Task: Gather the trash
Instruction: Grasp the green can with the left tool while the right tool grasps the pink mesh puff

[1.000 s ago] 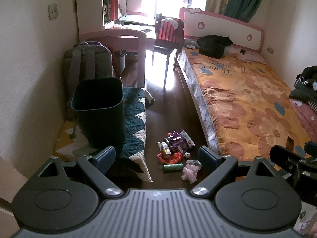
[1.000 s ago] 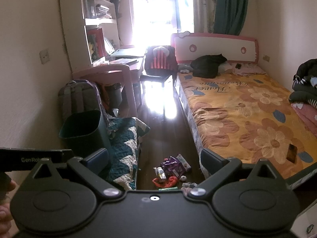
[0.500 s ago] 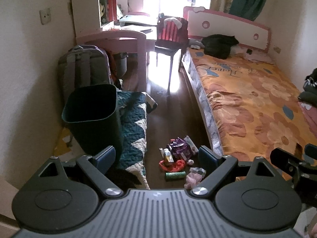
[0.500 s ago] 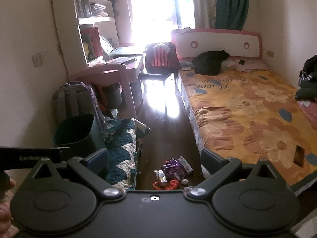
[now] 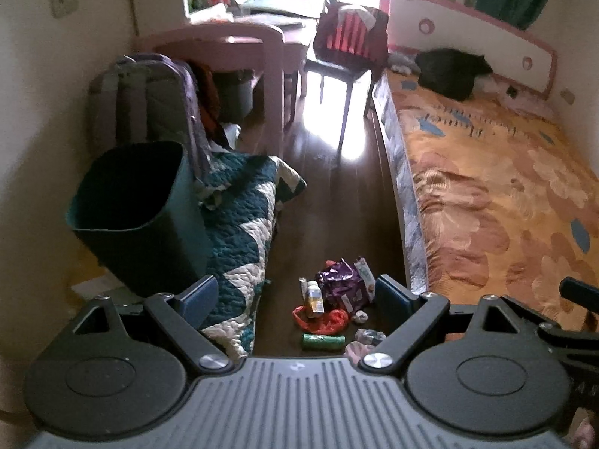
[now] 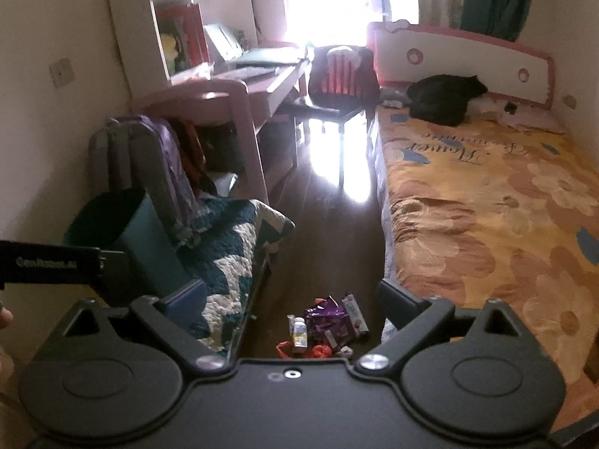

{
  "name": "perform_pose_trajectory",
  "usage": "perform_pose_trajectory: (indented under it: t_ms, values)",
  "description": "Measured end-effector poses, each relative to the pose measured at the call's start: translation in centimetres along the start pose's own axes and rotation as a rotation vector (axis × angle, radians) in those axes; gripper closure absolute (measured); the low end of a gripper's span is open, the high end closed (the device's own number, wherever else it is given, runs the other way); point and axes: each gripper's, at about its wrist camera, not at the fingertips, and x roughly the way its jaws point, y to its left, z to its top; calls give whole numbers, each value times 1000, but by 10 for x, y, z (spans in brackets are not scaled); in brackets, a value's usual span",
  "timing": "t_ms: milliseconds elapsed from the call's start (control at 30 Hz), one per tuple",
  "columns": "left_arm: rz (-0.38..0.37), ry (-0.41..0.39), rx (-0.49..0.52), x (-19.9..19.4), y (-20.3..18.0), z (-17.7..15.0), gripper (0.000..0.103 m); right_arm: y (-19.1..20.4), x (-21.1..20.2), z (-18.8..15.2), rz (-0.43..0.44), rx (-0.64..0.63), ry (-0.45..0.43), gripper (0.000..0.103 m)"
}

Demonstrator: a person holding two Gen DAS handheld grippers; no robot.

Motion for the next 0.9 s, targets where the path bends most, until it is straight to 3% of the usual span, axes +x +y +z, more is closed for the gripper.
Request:
perform_pose_trajectory:
  t_ms: [167, 367, 533, 733, 900]
  values:
    - [-14, 79, 69, 83, -6, -5, 11, -21, 55, -12, -26, 10, 40, 5]
    - [-73, 204, 175, 207, -13, -35, 11, -31, 139, -63, -60, -11, 105, 8]
    - [-111, 313, 247, 310, -28, -78, 11, -34, 217, -131, -92, 29, 197, 11]
    - [-100, 414, 244, 430, -49, -134, 11, -47, 310, -218, -90, 29, 309, 13]
    - [-207, 423, 364, 519, -65, -174, 11, -63, 381, -283, -42, 11, 406, 13]
